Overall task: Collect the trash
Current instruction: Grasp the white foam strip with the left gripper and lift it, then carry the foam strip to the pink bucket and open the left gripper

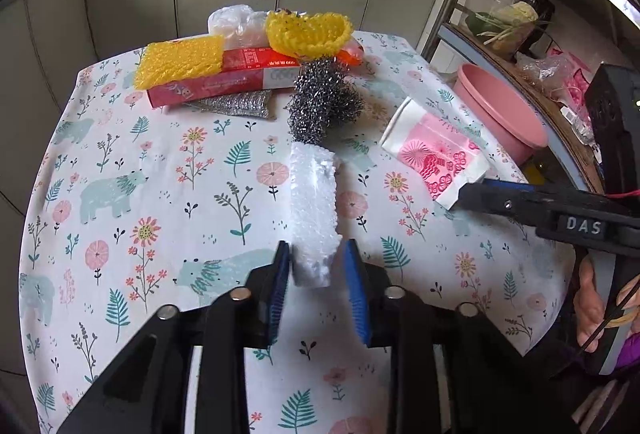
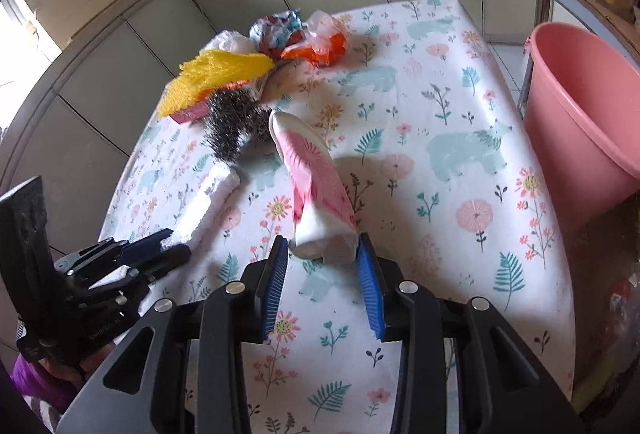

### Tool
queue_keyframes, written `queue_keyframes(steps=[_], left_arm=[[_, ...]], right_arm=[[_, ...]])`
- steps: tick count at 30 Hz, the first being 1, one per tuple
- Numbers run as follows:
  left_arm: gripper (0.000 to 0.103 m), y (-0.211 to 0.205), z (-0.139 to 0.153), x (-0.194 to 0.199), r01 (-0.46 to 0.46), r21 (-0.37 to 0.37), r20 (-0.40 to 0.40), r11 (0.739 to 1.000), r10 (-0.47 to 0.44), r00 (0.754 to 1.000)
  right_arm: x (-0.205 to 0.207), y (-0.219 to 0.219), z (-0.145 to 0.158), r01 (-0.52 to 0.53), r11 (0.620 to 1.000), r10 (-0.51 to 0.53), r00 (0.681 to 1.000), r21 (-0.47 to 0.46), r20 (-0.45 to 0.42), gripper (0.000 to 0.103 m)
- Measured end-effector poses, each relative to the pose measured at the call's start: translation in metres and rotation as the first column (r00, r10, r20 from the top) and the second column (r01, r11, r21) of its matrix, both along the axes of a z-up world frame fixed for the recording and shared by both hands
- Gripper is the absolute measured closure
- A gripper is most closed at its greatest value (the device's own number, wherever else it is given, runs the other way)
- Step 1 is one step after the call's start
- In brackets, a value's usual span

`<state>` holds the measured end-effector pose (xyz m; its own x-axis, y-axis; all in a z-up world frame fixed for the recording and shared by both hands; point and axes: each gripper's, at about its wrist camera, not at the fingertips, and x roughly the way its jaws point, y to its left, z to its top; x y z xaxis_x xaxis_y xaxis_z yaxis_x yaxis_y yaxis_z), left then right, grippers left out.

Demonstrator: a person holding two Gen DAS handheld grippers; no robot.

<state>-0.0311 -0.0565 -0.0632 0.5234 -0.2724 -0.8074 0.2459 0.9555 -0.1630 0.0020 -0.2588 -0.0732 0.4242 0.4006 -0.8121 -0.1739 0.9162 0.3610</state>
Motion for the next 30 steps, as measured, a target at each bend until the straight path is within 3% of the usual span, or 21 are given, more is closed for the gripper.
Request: queue_keyframes(steps=[18, 30], left_arm=[[0.082, 0.004, 0.037, -0.041, 0.078, -0.019, 0.086, 0.997, -0.076, 0.993], [0.082, -0.005, 0.061, -0.032, 0.143, -0.027, 0.120, 0.989, -0.139, 0.983]], right_arm=[[-0.020, -0.019, 0.021, 0.015, 1.000, -0.017, 0.998, 0.022, 0.067, 0.058], [0.009, -0.002, 0.020, -0.030, 0.999, 0.032, 0.998, -0.027, 0.055, 0.057]])
